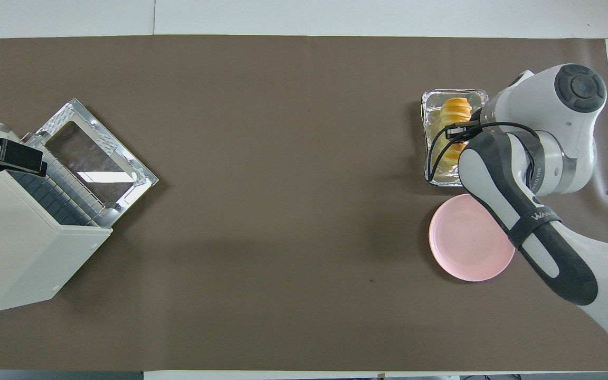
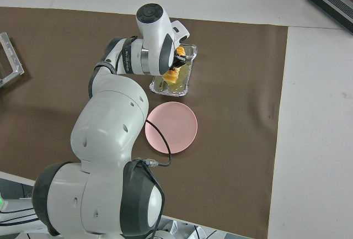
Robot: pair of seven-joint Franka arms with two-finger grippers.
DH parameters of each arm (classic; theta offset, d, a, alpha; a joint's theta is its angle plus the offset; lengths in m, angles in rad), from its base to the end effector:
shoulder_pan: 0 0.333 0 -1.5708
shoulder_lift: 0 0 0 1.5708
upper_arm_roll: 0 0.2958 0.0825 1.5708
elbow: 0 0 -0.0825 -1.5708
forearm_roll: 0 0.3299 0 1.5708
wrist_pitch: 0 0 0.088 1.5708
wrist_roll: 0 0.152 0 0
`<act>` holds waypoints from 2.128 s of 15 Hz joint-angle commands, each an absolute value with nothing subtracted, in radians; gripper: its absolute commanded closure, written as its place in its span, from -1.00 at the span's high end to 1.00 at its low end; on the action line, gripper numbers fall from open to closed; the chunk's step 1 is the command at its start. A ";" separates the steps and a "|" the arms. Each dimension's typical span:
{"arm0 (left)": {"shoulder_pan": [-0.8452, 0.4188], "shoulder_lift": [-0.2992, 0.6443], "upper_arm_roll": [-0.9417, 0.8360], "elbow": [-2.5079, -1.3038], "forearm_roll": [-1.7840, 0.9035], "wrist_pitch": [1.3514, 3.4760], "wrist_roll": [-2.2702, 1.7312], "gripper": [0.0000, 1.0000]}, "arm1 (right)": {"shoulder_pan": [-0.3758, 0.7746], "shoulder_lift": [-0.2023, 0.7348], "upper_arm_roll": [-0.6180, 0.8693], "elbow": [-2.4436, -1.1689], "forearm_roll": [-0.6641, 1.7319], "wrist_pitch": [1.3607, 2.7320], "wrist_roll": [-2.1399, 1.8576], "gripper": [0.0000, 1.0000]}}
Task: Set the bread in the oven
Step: 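Lift the bread and carry it into the foil tray, then release the bread in the foil tray and open the right gripper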
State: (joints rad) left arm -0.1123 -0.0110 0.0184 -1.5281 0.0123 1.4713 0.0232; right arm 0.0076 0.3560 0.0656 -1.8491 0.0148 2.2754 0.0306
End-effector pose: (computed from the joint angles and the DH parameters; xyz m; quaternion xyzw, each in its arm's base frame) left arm 0.4832 -0.0435 0.5739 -0.9980 0.0580 0.0227 0.0068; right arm 0.5920 0.0424 0.3075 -0.9991 -0.0142 -0.0345 0.0190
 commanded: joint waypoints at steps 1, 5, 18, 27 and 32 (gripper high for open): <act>-0.104 -0.014 0.015 -1.532 0.012 1.465 0.031 1.00 | 0.002 0.336 0.069 -1.868 0.014 2.280 0.018 0.72; -0.104 -0.014 0.014 -1.532 0.014 1.465 0.031 1.00 | -0.026 0.334 0.066 -1.813 0.002 2.234 -0.023 1.00; -0.104 -0.014 0.014 -1.532 0.012 1.465 0.031 1.00 | -0.117 0.385 0.069 -1.822 0.018 2.307 -0.127 0.94; -0.104 -0.014 0.014 -1.532 0.012 1.465 0.031 1.00 | -0.113 0.385 0.069 -1.913 0.017 2.393 -0.140 0.56; -0.104 -0.014 0.014 -1.532 0.012 1.466 0.031 1.00 | -0.130 0.377 0.069 -1.939 0.017 2.401 -0.169 -0.62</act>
State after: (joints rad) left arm -0.1123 -0.0110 0.0184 -1.5281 0.0124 1.4713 0.0232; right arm -0.1136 0.3964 0.0591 -1.9069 0.0147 2.3783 -0.1480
